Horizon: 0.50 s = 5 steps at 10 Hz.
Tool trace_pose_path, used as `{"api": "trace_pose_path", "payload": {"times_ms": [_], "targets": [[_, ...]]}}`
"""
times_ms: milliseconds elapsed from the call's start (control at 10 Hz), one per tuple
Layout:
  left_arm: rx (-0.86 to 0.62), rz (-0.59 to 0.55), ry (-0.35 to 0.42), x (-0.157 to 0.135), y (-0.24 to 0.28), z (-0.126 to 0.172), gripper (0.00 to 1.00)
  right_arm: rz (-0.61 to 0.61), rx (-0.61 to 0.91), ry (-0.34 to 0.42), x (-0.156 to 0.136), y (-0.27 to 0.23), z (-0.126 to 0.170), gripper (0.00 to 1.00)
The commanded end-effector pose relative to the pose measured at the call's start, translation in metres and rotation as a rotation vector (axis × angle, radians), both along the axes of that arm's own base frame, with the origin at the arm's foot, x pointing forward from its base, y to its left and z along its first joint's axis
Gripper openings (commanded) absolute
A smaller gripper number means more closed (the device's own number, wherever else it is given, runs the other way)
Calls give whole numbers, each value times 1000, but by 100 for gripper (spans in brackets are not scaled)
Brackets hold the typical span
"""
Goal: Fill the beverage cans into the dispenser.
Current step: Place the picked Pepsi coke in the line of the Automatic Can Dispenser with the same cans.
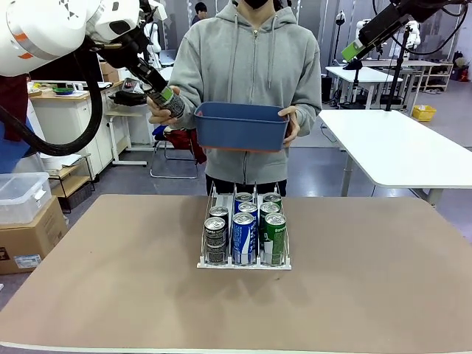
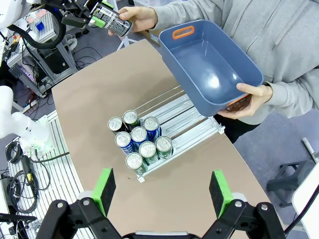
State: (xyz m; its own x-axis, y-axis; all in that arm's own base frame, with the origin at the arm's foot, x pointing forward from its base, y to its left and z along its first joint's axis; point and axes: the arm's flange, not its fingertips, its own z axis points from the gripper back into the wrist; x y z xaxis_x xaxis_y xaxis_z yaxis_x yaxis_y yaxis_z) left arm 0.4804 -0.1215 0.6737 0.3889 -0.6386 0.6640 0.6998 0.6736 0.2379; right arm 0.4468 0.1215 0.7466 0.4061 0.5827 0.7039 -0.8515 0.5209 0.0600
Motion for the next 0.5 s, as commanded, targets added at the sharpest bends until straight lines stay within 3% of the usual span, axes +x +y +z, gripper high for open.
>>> {"api": "trace_pose_path", "payload": {"times_ms": [0,400], "targets": [[6,-5,-6,0,2,0,0,3,1,1,1,-1,1,100],[6,-5,-6,0,2,0,0,3,1,1,1,-1,1,100]]}}
